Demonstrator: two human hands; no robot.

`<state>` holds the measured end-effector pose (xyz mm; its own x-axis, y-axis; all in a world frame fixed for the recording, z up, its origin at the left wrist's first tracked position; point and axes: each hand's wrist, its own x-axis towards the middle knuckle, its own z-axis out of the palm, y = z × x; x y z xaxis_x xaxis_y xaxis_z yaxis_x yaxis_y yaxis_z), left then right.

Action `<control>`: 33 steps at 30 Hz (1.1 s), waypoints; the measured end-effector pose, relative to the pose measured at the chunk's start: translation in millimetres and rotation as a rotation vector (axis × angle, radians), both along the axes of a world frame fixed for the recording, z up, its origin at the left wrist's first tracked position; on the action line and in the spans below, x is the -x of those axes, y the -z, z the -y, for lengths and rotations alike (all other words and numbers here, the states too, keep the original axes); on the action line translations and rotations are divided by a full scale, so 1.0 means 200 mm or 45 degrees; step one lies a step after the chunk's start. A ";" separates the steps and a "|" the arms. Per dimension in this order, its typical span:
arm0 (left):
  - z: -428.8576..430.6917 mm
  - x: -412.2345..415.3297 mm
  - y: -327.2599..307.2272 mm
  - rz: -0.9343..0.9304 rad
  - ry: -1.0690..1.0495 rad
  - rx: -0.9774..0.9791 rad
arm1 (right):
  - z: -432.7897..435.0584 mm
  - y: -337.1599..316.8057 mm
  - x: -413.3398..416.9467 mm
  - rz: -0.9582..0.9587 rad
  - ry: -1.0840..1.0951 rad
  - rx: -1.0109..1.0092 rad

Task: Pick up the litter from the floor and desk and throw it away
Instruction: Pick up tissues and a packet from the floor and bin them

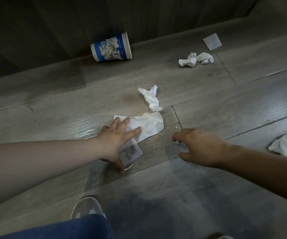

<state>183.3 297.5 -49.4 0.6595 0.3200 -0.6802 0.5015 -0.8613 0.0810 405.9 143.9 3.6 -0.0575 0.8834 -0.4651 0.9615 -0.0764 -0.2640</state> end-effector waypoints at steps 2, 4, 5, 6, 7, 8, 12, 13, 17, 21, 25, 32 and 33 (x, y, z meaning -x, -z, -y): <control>0.01 0.00 0.01 0.003 0.041 -0.045 | 0.01 0.02 0.01 0.009 -0.027 0.044; 0.01 0.00 0.01 0.029 0.066 -0.080 | 0.02 0.03 0.01 0.001 -0.040 0.070; 0.01 0.00 0.01 0.068 0.067 -0.090 | 0.02 0.04 0.02 -0.004 -0.040 0.072; 0.01 0.00 0.01 0.120 0.061 -0.094 | 0.02 0.04 0.02 -0.007 -0.039 0.068; 0.00 0.00 0.01 0.168 0.051 -0.094 | 0.02 0.04 0.02 -0.009 -0.042 0.063; -0.01 -0.01 0.01 0.202 0.041 -0.089 | 0.02 0.04 0.02 -0.010 -0.045 0.060; -0.02 -0.04 0.02 0.302 -0.023 -0.056 | 0.02 0.05 0.00 -0.022 -0.036 0.068; -0.03 -0.05 0.02 0.329 -0.039 -0.044 | 0.03 0.04 -0.01 -0.022 -0.030 0.066; -0.07 -0.08 0.02 0.368 -0.150 0.013 | 0.03 0.04 -0.03 -0.029 -0.013 0.066; -0.07 -0.10 0.01 0.364 -0.317 -0.078 | 0.03 0.05 -0.05 -0.035 0.002 0.054; -0.06 -0.13 0.03 0.282 -0.249 -0.221 | 0.04 0.05 -0.06 -0.047 0.024 0.048; -0.05 -0.20 0.06 0.267 -0.224 -0.162 | 0.04 0.07 -0.07 -0.052 0.041 0.051; -0.04 -0.21 0.06 0.272 -0.206 -0.160 | 0.04 0.07 -0.07 -0.051 0.042 0.051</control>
<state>224.5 305.8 -60.9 0.7170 0.5056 -0.4798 0.6160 -0.7818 0.0968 419.8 135.8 -9.6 -0.0476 0.8658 -0.4980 0.9471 -0.1193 -0.2980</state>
